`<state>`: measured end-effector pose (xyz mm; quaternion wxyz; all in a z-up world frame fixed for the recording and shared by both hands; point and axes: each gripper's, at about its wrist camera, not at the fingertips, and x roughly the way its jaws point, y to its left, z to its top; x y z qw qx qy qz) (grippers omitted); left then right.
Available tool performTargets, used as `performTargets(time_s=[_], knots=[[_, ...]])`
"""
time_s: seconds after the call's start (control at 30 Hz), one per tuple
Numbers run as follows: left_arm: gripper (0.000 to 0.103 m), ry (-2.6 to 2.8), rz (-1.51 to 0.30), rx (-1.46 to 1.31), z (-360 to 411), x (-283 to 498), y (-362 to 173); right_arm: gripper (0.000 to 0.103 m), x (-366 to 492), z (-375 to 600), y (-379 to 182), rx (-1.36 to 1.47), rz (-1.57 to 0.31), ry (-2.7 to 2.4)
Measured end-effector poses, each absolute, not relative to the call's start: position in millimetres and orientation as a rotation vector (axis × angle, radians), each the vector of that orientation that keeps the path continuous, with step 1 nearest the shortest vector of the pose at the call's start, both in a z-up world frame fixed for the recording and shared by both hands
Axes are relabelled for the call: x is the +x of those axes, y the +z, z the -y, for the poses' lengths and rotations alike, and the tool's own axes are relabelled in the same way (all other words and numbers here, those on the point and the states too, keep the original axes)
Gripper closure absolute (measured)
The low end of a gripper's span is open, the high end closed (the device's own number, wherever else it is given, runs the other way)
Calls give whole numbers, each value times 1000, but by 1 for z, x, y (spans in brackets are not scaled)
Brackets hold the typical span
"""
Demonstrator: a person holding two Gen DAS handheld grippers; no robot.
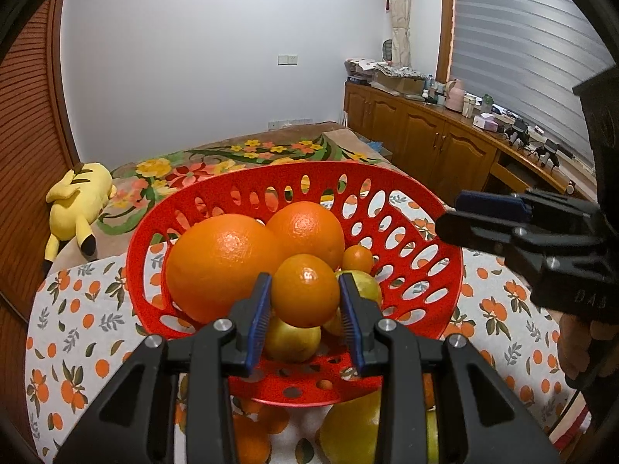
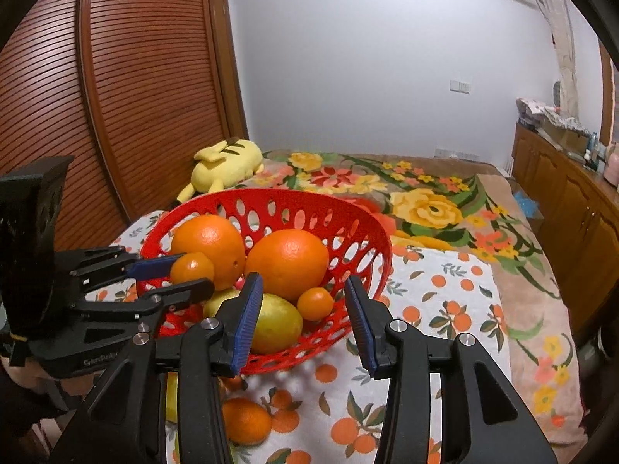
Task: Organize fruits
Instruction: 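Open both tools to drop the small oranges into the basket, then move the right tool to a pale green pomelo while the left tool approaches a mandarin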
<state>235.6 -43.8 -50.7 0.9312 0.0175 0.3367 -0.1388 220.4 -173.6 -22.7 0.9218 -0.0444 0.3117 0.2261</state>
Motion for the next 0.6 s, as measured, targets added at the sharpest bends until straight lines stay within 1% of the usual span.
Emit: performTargets(time_s=[0.27,0.33,0.47,0.6], knots=[[60,-289,-674,31,36,224,-41,58,206,176,-27,-71,-642,472],[56,-287,-664,22,29,215,-38,58,199,177,-29,-65,-645,475],[54,-284,-655,16,16,198,-35,57,182,176,-33,-61,-641,487],[48,-280,-655,15,5,181,-38,55,165,172,-39,-54,-642,504]])
